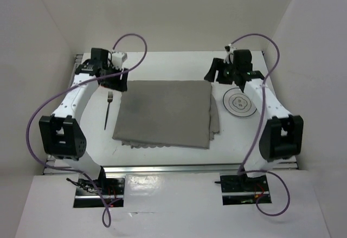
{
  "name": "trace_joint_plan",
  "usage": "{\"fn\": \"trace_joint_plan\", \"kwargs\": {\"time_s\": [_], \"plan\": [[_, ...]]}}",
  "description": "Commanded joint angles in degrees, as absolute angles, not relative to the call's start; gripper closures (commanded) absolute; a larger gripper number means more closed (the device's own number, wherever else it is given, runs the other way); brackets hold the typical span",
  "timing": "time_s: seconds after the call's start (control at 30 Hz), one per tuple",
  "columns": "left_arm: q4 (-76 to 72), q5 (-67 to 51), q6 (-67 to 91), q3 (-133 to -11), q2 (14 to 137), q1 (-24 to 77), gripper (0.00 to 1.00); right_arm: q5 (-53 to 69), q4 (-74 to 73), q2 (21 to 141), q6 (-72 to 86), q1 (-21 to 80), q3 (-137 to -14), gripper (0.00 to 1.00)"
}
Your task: Set the dinner table for one person
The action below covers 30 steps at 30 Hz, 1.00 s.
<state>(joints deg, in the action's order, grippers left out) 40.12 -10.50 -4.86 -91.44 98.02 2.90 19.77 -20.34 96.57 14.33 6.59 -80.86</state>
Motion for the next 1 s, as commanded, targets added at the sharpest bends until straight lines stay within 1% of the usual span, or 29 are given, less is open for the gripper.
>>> {"fn": "trace_joint_plan", "kwargs": {"time_s": [0.0, 0.03, 0.07, 0.1, 0.17, 0.23, 0.3, 0.4, 0.47, 0.6, 0.77, 0.9, 0.97], "plan": [[43.5, -9.6, -8.5, -79.7, 89.9, 3.0, 0.28, 19.2, -26.9, 86.5, 13.1, 8.3, -69.9, 0.26], [43.5, -8.9, -9.3, -76.9, 88.2, 3.0, 0.29, 19.2, -27.8, 81.8, 14.1, 8.3, -67.1, 0.26], [44.1, -8.9, -10.9, -72.0, 85.2, 3.0, 0.29, 19.2, -28.9, 79.5, 16.2, 8.3, -64.4, 0.26], [44.1, -8.9, -11.4, -69.8, 83.9, 3.0, 0.29, 20.0, -28.9, 77.2, 17.4, 8.8, -59.0, 0.27], [44.7, -9.5, -11.9, -64.7, 82.0, 2.3, 0.3, 20.0, -29.4, 70.7, 20.8, 9.4, -52.5, 0.28], [44.7, -9.5, -12.0, -62.1, 80.7, 0.5, 0.3, 20.0, -28.7, 65.1, 23.3, 10.2, -48.5, 0.3], [44.2, -9.5, -13.0, -59.1, 80.7, -0.7, 0.3, 19.5, -28.7, 62.5, 26.4, 12.5, -43.7, 0.31], [44.8, -10.8, -13.5, -58.3, 83.7, -3.1, 0.3, 17.5, -28.7, 61.3, 29.6, 15.0, -39.7, 0.31], [43.1, -11.9, -13.5, -58.3, 87.2, -4.1, 0.3, 16.8, -27.3, 62.9, 31.6, 15.6, -37.3, 0.31], [43.6, -19.0, -16.1, -57.7, 90.9, -4.1, 0.3, 16.8, -26.7, 64.7, 33.8, 17.1, -34.2, 0.31], [42.1, -20.4, -18.8, -55.5, 90.9, -3.5, 0.3, 15.3, -26.1, 64.7, 36.3, 18.5, -30.3, 0.31], [42.1, -21.0, -21.1, -54.3, 93.7, -3.5, 0.3, 16.4, -24.1, 65.2, 36.3, 18.5, -28.0, 0.31], [41.4, -18.3, -21.1, -53.8, 96.3, -3.5, 0.3, 18.0, -22.8, 65.7, 36.3, 19.1, -27.5, 0.31]]}}
